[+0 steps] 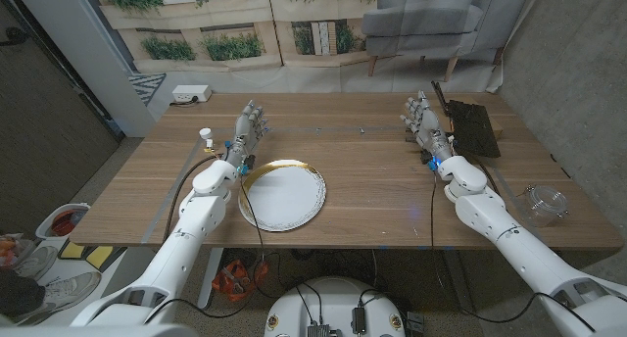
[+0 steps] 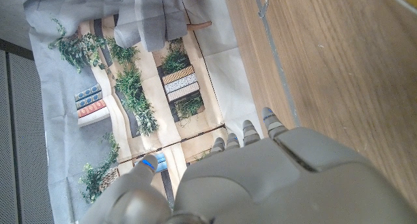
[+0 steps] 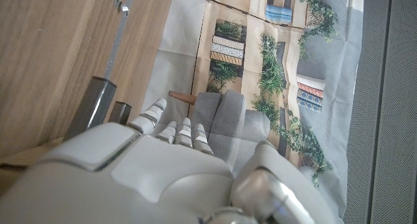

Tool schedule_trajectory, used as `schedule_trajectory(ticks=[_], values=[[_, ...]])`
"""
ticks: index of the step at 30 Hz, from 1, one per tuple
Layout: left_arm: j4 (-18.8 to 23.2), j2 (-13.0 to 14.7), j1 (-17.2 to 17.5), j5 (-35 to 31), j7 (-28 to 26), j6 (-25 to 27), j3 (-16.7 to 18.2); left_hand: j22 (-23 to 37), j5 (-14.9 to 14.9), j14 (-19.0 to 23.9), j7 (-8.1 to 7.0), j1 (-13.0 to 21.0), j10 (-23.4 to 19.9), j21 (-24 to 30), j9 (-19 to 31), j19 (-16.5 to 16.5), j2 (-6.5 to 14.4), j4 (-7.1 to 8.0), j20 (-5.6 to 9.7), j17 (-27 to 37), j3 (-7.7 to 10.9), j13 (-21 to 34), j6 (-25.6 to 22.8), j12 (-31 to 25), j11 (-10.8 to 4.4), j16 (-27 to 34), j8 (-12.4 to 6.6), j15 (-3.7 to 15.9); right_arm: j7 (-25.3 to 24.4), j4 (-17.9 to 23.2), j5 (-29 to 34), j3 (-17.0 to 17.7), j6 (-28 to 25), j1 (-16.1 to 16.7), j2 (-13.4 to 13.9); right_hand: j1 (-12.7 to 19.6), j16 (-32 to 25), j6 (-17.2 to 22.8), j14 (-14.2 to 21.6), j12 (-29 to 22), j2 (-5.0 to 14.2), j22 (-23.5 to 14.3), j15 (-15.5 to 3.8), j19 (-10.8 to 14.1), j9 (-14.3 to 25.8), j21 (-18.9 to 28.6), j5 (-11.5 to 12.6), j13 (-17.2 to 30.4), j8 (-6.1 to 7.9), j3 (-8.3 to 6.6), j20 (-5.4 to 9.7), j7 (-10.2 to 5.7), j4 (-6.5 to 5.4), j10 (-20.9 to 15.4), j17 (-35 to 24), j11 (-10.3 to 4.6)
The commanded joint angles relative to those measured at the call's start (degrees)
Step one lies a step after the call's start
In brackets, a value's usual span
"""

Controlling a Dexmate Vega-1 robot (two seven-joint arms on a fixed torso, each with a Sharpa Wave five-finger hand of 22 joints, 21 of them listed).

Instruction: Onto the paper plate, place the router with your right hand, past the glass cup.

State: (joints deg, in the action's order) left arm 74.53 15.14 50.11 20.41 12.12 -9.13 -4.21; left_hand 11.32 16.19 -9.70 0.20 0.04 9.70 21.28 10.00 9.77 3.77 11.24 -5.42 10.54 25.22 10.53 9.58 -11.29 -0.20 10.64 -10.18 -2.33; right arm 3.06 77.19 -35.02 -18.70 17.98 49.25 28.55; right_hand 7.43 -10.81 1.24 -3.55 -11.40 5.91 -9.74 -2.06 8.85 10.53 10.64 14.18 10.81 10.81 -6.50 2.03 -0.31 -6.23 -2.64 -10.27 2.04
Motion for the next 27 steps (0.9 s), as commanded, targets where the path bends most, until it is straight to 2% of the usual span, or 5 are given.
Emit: schedule_trajectory(ticks=[1, 27], values=[[0.4, -0.8, -0.1, -1.2, 0.5, 0.4, 0.8, 0.3, 0.3, -12.1, -0.1, 0.0, 12.7, 0.1, 0.2, 5.0, 6.5, -0.08, -0.28, 0.3, 0.17, 0.2, 8.6, -0.3, -0.13, 0.4, -0.38, -0.12, -0.4, 1.7, 0.0, 0.7, 1.1, 1.1, 0.8, 0.3, -0.3, 0.6, -0.5, 0.1, -0.06, -0.1, 0.08, 0.4, 0.2, 0.4, 0.3, 0.2, 0.33, -0.34, 0.03, 0.16, 0.12, -0.7, -0.3, 0.02], [1.3, -0.8, -0.1, -1.8, 1.0, 0.8, 0.7, 0.3, 0.3, -12.1, -0.13, 0.0, 12.5, 0.0, 0.2, 4.9, 6.5, -0.09, -0.24, 0.3, 0.12, 0.2, 8.5, -0.3, 0.03, 0.4, -0.39, -0.15, -3.7, 6.5, 1.3, 2.5, 1.5, 4.2, 4.2, 0.8, -0.2, 0.9, -0.4, 0.0, -0.45, -0.1, 0.09, 0.5, 0.2, 0.4, 0.3, 0.2, 0.4, -0.39, 0.0, 0.31, 0.58, -0.9, -0.2, -0.09]])
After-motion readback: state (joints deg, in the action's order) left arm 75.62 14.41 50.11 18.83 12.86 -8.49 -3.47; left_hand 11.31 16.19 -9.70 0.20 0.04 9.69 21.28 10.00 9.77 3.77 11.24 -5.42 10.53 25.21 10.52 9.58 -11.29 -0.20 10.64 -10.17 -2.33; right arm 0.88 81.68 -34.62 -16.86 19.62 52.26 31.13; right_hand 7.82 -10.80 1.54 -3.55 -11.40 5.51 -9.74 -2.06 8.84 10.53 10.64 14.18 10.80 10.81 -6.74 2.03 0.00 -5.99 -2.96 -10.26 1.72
